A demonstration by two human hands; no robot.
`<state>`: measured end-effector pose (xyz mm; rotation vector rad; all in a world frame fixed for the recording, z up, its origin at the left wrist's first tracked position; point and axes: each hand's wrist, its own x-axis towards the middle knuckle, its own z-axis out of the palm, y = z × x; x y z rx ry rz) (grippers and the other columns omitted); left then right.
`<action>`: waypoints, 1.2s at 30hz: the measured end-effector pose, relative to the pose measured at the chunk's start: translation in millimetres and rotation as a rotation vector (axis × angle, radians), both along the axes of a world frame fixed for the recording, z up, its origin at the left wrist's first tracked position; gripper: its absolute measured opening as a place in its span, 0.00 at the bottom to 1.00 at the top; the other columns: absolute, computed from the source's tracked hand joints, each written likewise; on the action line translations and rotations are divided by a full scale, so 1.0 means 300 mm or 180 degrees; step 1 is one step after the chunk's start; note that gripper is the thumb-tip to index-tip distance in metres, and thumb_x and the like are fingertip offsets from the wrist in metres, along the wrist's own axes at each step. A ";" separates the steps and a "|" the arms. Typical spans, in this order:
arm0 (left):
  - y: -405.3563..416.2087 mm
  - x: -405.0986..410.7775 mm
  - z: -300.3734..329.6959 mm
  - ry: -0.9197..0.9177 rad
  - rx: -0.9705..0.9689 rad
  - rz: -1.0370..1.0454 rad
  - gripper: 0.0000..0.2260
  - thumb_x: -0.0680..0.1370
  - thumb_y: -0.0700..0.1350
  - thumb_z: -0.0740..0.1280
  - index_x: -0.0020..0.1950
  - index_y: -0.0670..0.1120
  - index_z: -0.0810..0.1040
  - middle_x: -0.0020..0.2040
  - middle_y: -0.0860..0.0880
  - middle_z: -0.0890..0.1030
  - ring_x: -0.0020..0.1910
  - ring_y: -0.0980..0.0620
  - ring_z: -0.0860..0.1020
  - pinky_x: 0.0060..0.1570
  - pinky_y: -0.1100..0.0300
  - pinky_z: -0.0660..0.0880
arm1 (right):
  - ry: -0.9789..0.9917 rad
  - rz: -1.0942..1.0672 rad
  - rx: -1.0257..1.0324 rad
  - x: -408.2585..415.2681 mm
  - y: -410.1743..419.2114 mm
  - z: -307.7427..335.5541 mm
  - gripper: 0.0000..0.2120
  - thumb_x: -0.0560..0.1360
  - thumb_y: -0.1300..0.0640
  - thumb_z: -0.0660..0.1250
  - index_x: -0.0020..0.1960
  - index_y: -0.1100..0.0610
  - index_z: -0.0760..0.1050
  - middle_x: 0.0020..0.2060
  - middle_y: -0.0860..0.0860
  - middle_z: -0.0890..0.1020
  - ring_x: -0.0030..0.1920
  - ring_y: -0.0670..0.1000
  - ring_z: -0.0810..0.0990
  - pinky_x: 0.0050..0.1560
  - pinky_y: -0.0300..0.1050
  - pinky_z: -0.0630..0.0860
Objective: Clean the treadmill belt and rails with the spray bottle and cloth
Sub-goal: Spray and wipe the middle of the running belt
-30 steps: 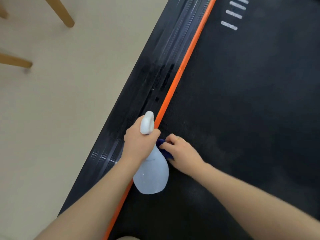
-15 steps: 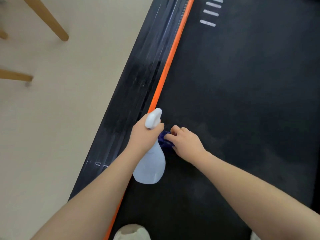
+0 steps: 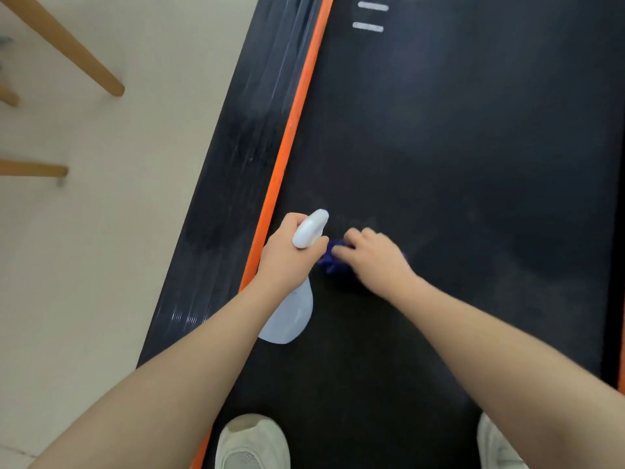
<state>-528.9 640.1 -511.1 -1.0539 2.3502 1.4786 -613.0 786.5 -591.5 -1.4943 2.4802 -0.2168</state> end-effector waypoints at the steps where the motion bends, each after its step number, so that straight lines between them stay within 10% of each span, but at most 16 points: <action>1: 0.007 0.000 -0.006 0.0017 0.0001 0.0029 0.08 0.75 0.46 0.67 0.52 0.49 0.71 0.41 0.55 0.74 0.40 0.56 0.74 0.35 0.61 0.70 | 0.0072 -0.0570 -0.0023 -0.071 -0.008 0.005 0.13 0.65 0.62 0.74 0.49 0.55 0.79 0.44 0.57 0.76 0.38 0.60 0.75 0.33 0.49 0.71; 5: 0.033 0.014 -0.032 -0.0050 0.0040 0.0188 0.07 0.75 0.48 0.66 0.50 0.50 0.69 0.39 0.57 0.72 0.38 0.57 0.73 0.35 0.63 0.67 | -0.0053 -0.2002 -0.0085 -0.202 0.040 -0.017 0.12 0.74 0.64 0.62 0.55 0.56 0.78 0.52 0.57 0.73 0.47 0.60 0.71 0.41 0.49 0.68; 12: 0.122 -0.026 -0.037 -0.0376 -0.0051 -0.0016 0.13 0.75 0.49 0.67 0.58 0.52 0.70 0.45 0.55 0.76 0.44 0.55 0.76 0.45 0.55 0.75 | -0.0329 -0.0028 -0.0272 0.058 0.124 -0.027 0.17 0.58 0.62 0.78 0.46 0.54 0.81 0.40 0.55 0.76 0.32 0.55 0.73 0.28 0.45 0.71; 18: 0.094 -0.001 -0.045 -0.0101 -0.0148 0.0422 0.09 0.76 0.47 0.66 0.54 0.48 0.71 0.41 0.56 0.74 0.39 0.57 0.74 0.35 0.62 0.70 | 0.0030 -0.1673 -0.0246 -0.175 0.000 -0.034 0.08 0.68 0.67 0.69 0.46 0.60 0.78 0.46 0.59 0.75 0.38 0.57 0.68 0.36 0.47 0.64; 26: 0.086 -0.014 -0.044 -0.0115 -0.0279 0.0777 0.09 0.76 0.46 0.66 0.56 0.48 0.71 0.41 0.54 0.73 0.37 0.57 0.73 0.33 0.63 0.66 | 0.0122 0.0798 -0.0302 -0.001 0.017 -0.048 0.18 0.61 0.60 0.76 0.50 0.54 0.80 0.47 0.54 0.78 0.37 0.55 0.74 0.32 0.46 0.69; 32: 0.087 0.005 -0.037 0.0062 -0.0263 0.1046 0.09 0.77 0.43 0.66 0.55 0.50 0.69 0.43 0.56 0.73 0.40 0.58 0.73 0.35 0.66 0.67 | 0.0275 -0.1157 -0.0515 -0.090 -0.159 -0.052 0.12 0.62 0.65 0.73 0.45 0.59 0.80 0.43 0.57 0.79 0.37 0.58 0.74 0.32 0.46 0.65; 36: 0.082 -0.003 -0.052 0.0052 -0.0294 0.0944 0.07 0.76 0.44 0.66 0.53 0.47 0.72 0.41 0.54 0.74 0.38 0.57 0.75 0.33 0.68 0.67 | 0.0304 0.0147 -0.0931 -0.010 -0.081 -0.085 0.15 0.60 0.63 0.76 0.45 0.57 0.80 0.42 0.54 0.80 0.36 0.56 0.75 0.32 0.45 0.70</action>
